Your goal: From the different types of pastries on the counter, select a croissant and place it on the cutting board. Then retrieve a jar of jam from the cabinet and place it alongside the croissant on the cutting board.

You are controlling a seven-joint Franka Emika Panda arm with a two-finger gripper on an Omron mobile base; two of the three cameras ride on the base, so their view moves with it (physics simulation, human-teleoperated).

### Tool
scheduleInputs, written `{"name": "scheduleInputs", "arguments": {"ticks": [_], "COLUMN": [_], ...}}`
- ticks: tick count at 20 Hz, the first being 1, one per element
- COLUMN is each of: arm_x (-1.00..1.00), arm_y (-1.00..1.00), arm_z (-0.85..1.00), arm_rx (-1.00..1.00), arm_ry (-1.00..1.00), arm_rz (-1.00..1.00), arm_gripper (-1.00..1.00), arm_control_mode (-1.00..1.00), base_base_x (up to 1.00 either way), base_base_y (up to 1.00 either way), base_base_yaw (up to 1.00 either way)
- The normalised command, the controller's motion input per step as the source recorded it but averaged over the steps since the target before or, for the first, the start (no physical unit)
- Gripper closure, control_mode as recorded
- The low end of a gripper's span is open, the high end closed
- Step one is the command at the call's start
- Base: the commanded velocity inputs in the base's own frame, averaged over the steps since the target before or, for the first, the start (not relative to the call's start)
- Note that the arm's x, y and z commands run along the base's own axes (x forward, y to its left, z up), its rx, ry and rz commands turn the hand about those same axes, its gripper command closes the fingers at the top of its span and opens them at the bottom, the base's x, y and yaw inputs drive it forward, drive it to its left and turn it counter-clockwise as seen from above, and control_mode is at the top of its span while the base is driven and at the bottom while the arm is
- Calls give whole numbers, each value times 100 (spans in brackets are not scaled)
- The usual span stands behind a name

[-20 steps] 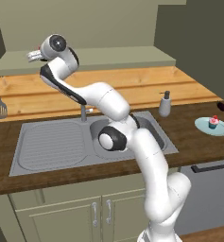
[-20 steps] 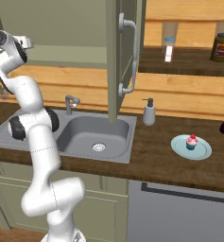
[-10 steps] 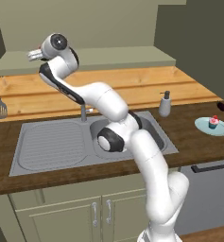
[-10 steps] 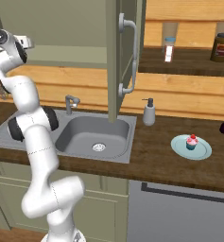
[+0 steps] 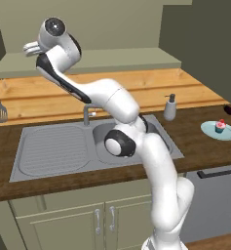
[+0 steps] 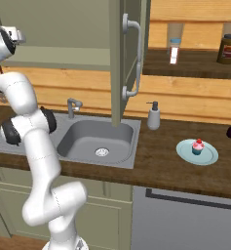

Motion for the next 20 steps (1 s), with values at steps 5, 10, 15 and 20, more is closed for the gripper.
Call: {"name": "scheduleInputs", "arguments": {"ticks": [5, 10, 15, 20], "arm_x": [-44, -100, -98, -100], "arm_y": [-3, -1, -5, -62], "arm_z": [2, 4, -32, -80], "arm_rx": [0, 0, 0, 5], "arm_ry": [-6, -36, -18, -15], "arm_rz": [0, 0, 3, 8], "arm_gripper": [100, 100, 100, 100], "arm_control_mode": [-100, -100, -100, -100], "base_base_x": [0, 0, 0, 0], "base_base_y": [0, 0, 0, 0], "base_base_yaw": [0, 0, 0, 0]}}
